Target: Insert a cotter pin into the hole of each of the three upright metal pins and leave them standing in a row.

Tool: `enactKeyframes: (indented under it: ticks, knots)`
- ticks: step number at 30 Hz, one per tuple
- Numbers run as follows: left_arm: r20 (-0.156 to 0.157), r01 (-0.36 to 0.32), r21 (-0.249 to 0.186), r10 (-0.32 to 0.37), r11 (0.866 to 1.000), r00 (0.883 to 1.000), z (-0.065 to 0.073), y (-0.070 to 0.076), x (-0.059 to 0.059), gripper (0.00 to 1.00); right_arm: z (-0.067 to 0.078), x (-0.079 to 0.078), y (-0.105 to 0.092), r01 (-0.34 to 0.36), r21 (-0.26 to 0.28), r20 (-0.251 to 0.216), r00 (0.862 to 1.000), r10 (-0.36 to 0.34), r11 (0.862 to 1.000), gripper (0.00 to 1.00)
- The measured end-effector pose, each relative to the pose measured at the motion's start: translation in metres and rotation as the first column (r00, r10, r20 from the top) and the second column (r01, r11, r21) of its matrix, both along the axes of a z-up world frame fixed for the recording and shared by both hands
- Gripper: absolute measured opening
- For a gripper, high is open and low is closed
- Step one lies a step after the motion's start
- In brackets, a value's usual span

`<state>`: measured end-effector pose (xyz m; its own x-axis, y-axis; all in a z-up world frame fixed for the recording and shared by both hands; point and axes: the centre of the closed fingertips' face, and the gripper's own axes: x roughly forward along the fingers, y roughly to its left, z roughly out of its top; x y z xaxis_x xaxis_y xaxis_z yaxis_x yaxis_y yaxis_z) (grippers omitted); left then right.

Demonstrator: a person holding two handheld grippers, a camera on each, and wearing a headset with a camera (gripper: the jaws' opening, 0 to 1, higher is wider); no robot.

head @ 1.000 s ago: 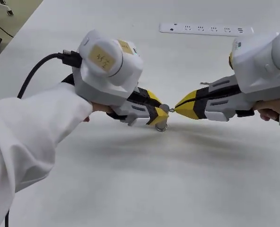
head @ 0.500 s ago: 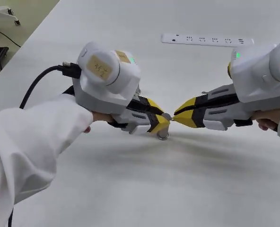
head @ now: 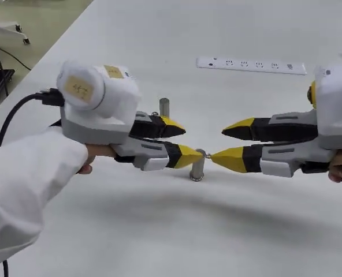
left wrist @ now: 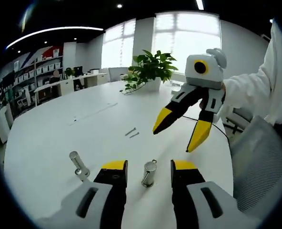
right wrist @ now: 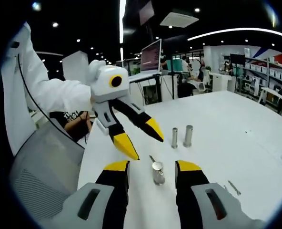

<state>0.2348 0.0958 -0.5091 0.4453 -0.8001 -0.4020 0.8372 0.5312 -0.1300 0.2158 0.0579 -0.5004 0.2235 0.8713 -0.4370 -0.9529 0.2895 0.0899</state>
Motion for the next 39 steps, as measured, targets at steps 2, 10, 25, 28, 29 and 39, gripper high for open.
enactKeyframes:
  ticks: [2, 10, 25, 28, 29, 39]
  knots:
    - [0.006, -0.011, -0.017, 0.011, 1.000, 1.000, 0.005, 0.005, -0.003, 0.43, 0.003, -0.004, -0.003, 0.009, 0.007, -0.001, 1.000, -0.009, 1.000, 0.41]
    - [-0.010, -0.095, -0.089, 0.095, 0.991, 0.995, 0.018, 0.026, -0.017, 0.59, 0.006, -0.018, -0.026, 0.063, -0.014, -0.004, 0.998, -0.063, 0.998, 0.58]
    - [-0.044, -0.211, -0.115, 0.207, 0.971, 0.977, 0.017, 0.059, -0.036, 0.72, 0.004, -0.030, -0.078, 0.228, -0.023, -0.054, 0.972, -0.229, 0.973, 0.82]
    - [-0.036, -0.240, -0.108, 0.237, 0.965, 0.971, 0.016, 0.065, -0.034, 0.73, 0.002, -0.031, -0.084, 0.256, -0.011, -0.072, 0.964, -0.256, 0.967, 0.85]
    - [-0.034, -0.254, -0.105, 0.251, 0.962, 0.967, 0.015, 0.067, -0.032, 0.73, 0.001, -0.030, -0.085, 0.266, -0.010, -0.075, 0.961, -0.266, 0.964, 0.86]
    - [-0.058, -0.343, -0.101, 0.339, 0.934, 0.939, 0.003, 0.089, -0.022, 0.89, -0.011, -0.037, -0.099, 0.322, -0.021, -0.105, 0.941, -0.322, 0.947, 0.98]
